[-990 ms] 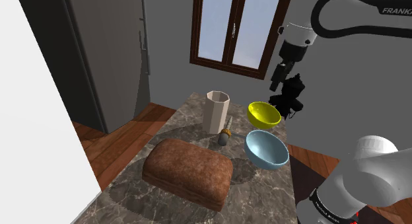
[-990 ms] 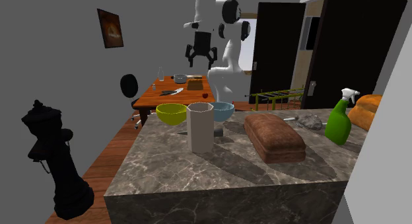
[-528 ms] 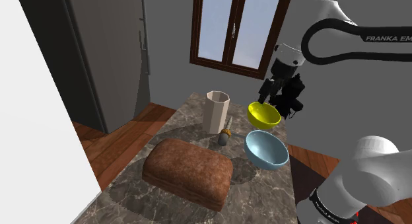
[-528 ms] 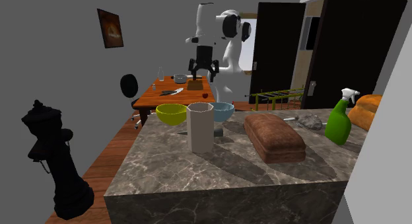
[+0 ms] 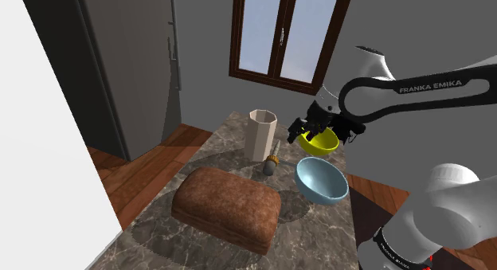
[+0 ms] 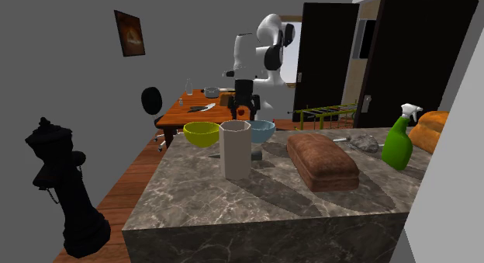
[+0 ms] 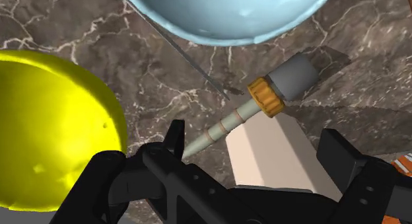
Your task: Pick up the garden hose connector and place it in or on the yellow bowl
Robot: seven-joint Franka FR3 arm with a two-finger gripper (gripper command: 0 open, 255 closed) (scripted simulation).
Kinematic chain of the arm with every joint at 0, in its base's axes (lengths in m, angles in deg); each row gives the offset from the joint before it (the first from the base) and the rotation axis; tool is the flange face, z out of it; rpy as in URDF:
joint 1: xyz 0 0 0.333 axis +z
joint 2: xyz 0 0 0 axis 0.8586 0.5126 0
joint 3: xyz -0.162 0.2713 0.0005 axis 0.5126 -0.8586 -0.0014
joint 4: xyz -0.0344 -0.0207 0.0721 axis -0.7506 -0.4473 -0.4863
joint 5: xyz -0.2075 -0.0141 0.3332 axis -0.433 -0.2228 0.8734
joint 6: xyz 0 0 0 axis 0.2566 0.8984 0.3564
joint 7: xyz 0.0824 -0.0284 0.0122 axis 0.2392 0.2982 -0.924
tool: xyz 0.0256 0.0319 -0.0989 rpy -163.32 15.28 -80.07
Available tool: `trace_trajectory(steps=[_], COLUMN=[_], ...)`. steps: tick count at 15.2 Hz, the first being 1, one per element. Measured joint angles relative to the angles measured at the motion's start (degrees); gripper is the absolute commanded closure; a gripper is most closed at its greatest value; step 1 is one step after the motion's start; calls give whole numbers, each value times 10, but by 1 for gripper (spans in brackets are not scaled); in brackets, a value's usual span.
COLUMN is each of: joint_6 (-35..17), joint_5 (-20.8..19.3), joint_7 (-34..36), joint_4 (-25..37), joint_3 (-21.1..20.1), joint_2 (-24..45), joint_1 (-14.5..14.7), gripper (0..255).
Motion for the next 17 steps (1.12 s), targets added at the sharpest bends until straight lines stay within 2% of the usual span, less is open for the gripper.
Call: trace_trajectory(steps=[3, 6, 7, 14, 17], joint_6=[-114, -238, -263, -351, -364], joint_5=[43, 94, 104, 147, 155], joint_7=[43, 71, 77, 56, 49], joint_4=[-35, -45, -44, -33, -28], joint_3=[-16, -21, -22, -2, 3], joint_2=[47, 129, 145, 235, 252], joint_1=[15, 38, 44, 83, 92], gripper=[0, 0, 0, 0, 0])
